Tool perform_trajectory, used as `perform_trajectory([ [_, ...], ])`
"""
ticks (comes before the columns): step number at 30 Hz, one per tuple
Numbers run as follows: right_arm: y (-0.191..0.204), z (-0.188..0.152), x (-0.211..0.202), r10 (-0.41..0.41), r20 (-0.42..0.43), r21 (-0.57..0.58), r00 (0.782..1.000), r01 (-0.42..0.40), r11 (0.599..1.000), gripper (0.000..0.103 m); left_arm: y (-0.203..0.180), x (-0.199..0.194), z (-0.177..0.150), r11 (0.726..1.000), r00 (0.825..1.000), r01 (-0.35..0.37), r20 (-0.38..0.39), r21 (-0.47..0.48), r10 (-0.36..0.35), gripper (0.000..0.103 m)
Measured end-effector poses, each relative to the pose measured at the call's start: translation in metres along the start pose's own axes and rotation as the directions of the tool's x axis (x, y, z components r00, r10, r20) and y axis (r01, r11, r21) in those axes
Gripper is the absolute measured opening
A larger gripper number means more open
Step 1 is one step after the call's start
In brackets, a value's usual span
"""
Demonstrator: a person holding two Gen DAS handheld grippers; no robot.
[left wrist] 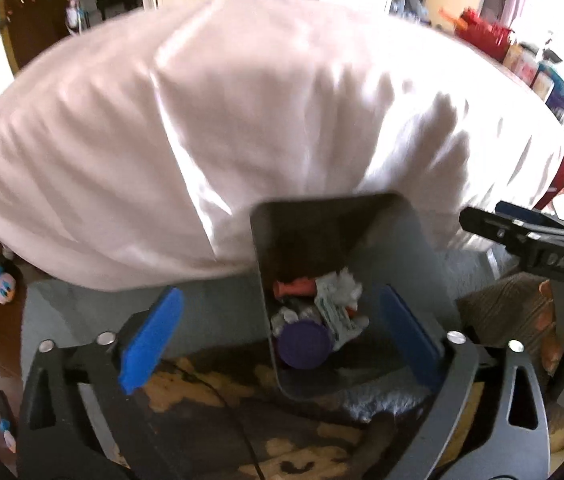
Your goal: Collect trash
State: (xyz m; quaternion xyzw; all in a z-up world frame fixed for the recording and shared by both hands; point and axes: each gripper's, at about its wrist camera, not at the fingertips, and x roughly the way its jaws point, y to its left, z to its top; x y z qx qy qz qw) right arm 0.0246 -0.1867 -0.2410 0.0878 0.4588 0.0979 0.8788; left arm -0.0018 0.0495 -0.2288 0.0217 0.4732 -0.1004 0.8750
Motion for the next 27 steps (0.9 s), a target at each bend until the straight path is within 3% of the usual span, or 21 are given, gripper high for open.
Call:
perform_trajectory([
  [8,0.001,0.017,-0.078,-0.037,0.198,0.026,0.979,0.032,0.999,0.1,-0.013,-0.069,0.029,0.999,0.98,-0.043,0.194,0.021,0.038,0.095],
  [14,0.015,0.03,-0.137,-0.06,0.347,0.013,0.936,0.059,0.998,0.1,-0.027,-0.114,0.046,0.996,0.939,-0.088,0.337,0.036,0.07,0.095],
  [19,0.025,0.029,-0.167,-0.146,0.438,-0.001,0.887,0.163,0.987,0.1,-0.033,-0.145,0.052,0.992,0.899,-0.124,0.425,0.024,0.102,0.095],
  [22,0.027,0.027,-0.176,-0.184,0.476,0.006,0.86,0.207,0.978,0.1,-0.033,-0.156,0.053,0.992,0.884,-0.129,0.454,0.017,0.107,0.095],
  [27,0.025,0.027,-0.185,-0.207,0.502,0.017,0.839,0.23,0.973,0.1,-0.035,-0.162,0.053,0.991,0.871,-0.136,0.478,0.015,0.112,0.095],
])
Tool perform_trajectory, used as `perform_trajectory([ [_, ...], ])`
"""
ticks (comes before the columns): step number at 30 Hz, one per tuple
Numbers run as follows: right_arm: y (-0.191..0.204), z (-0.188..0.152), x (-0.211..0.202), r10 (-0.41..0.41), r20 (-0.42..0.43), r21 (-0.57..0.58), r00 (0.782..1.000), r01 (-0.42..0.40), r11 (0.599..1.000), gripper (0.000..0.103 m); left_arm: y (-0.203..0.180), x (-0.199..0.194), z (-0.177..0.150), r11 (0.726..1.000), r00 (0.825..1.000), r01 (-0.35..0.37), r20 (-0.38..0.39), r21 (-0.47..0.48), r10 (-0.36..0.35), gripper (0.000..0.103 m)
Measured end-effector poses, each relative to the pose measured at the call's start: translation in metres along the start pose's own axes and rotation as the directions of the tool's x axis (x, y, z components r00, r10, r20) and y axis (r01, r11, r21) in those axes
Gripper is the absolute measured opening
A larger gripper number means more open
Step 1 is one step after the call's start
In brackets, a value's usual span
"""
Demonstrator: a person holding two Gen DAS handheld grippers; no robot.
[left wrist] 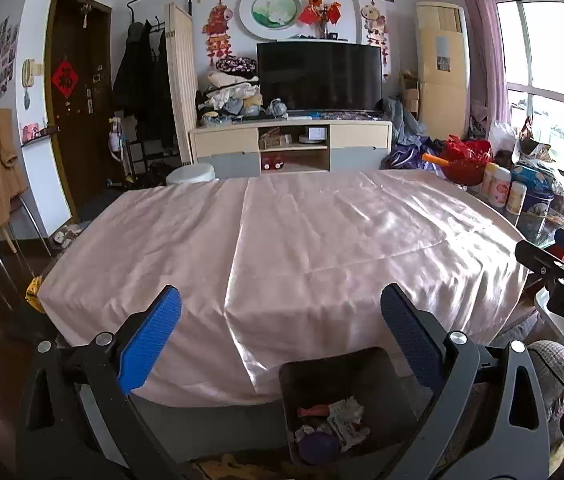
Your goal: Collect trash
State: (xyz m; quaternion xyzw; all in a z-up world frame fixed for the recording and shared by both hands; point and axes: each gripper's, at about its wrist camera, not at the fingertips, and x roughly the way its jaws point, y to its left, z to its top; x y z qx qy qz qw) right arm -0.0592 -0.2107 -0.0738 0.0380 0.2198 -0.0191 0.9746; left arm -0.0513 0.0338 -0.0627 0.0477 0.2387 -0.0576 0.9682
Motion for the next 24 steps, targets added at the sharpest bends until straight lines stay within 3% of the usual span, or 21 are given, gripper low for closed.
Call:
perform_trajectory([
  [24,0.004,-0.003,-0.011,-0.042,0.03,0.01,0.999,0.042,0.999,0.1,-0.002,-0.005,-0.002,1.0,1.0,0.009,0.021,-0.015,-0.008,0.095],
])
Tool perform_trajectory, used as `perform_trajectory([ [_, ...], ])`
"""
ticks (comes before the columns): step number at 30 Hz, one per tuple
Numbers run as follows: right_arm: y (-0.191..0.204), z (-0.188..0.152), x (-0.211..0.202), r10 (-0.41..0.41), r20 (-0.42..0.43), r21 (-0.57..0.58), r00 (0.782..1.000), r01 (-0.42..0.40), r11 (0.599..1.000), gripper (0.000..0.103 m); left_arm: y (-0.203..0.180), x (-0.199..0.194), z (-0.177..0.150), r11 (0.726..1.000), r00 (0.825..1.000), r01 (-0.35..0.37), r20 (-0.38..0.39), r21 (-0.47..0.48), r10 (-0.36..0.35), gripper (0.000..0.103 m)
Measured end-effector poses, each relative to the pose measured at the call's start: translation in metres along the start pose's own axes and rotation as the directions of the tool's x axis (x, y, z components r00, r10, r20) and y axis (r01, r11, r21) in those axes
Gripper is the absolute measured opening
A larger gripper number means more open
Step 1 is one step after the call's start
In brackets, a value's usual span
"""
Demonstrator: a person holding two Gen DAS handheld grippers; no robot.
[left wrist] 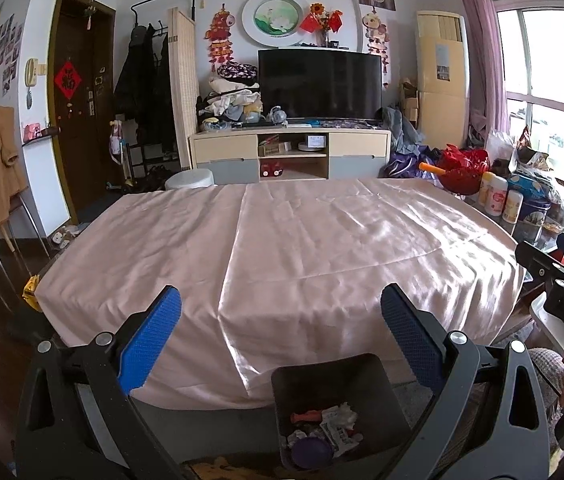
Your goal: Collect trash
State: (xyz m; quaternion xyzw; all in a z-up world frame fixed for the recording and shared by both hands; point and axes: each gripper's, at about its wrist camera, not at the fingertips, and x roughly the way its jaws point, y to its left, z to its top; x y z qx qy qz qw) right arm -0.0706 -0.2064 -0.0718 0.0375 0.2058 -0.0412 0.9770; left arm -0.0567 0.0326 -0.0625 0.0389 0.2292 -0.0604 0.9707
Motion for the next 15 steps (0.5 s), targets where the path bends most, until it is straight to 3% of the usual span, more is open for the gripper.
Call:
perform_trajectory([
  [15,0.0007,0.003,-0.0015,-0.003,0.011,-0.005,1.0,0.003,1.0,0.1,-0.0019,-0.0016,0.0003,1.0,1.0,0.002,0.002,-0.004,-0.002,0.095],
])
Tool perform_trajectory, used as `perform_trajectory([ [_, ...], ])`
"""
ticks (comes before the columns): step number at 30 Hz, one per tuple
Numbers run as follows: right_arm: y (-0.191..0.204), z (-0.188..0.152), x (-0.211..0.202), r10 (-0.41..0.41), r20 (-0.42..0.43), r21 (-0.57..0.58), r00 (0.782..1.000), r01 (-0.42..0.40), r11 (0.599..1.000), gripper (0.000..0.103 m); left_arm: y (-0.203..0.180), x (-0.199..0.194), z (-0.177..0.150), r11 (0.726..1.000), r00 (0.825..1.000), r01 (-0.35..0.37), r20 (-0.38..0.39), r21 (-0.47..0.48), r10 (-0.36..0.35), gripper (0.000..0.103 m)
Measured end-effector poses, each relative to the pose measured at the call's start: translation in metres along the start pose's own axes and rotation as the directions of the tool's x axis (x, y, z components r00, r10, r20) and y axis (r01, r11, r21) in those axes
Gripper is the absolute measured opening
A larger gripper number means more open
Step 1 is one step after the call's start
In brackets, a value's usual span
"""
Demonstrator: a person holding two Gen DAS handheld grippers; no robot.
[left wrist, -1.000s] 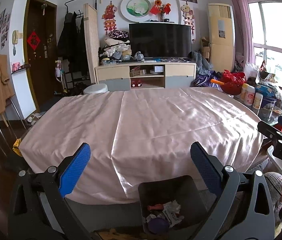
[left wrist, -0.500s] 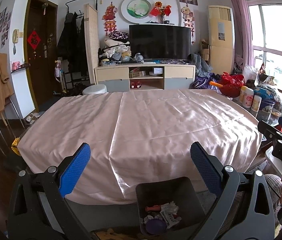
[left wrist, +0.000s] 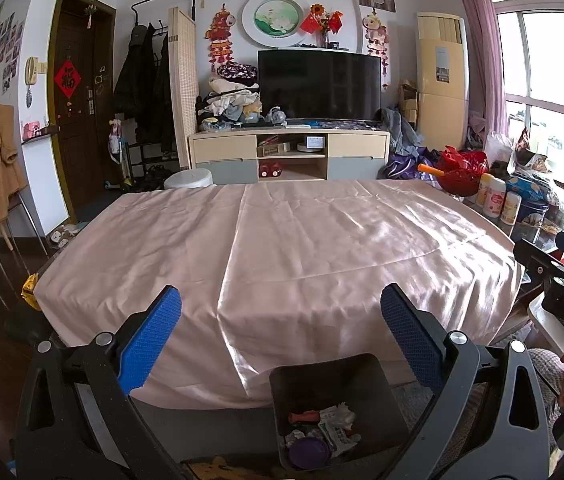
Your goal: Collect trash
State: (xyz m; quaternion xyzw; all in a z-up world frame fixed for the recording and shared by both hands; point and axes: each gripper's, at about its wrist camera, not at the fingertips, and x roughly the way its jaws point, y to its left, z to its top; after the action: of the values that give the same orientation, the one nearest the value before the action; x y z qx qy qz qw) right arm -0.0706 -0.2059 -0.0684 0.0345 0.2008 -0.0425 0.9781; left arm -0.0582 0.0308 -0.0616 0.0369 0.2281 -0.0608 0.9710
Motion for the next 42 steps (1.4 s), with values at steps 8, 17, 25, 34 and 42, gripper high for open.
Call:
perform_trajectory([
  [8,0.0007,-0.0004,-0.0004,-0.001,0.001,0.0,1.0,0.001,1.0,0.1,-0.0019,-0.0007,0.0005,1.0,1.0,0.0,0.002,-0.001,0.0,0.095],
  [17,0.0009,0.0005,-0.0007,-0.001,0.005,0.0,1.0,0.001,1.0,0.1,-0.002,-0.0007,0.0,1.0,1.0,0.0,0.004,-0.001,0.0,0.095],
  [25,0.0049,0.0013,-0.0021,0.006,0.001,-0.005,1.0,-0.006,1.0,0.1,-0.0031,-0.002,0.0005,1.0,1.0,0.0,0.005,-0.001,0.0,0.095],
  [34,0.005,0.0019,-0.0027,0.008,0.0,-0.004,1.0,-0.008,1.0,0.1,-0.002,-0.0016,0.0,1.0,1.0,0.0,0.005,-0.001,0.0,0.095],
  [42,0.007,0.0005,-0.0041,0.007,-0.001,-0.002,1.0,-0.007,1.0,0.1,-0.0032,-0.0023,0.0005,1.0,1.0,0.0,0.008,0.0,0.0,0.095],
])
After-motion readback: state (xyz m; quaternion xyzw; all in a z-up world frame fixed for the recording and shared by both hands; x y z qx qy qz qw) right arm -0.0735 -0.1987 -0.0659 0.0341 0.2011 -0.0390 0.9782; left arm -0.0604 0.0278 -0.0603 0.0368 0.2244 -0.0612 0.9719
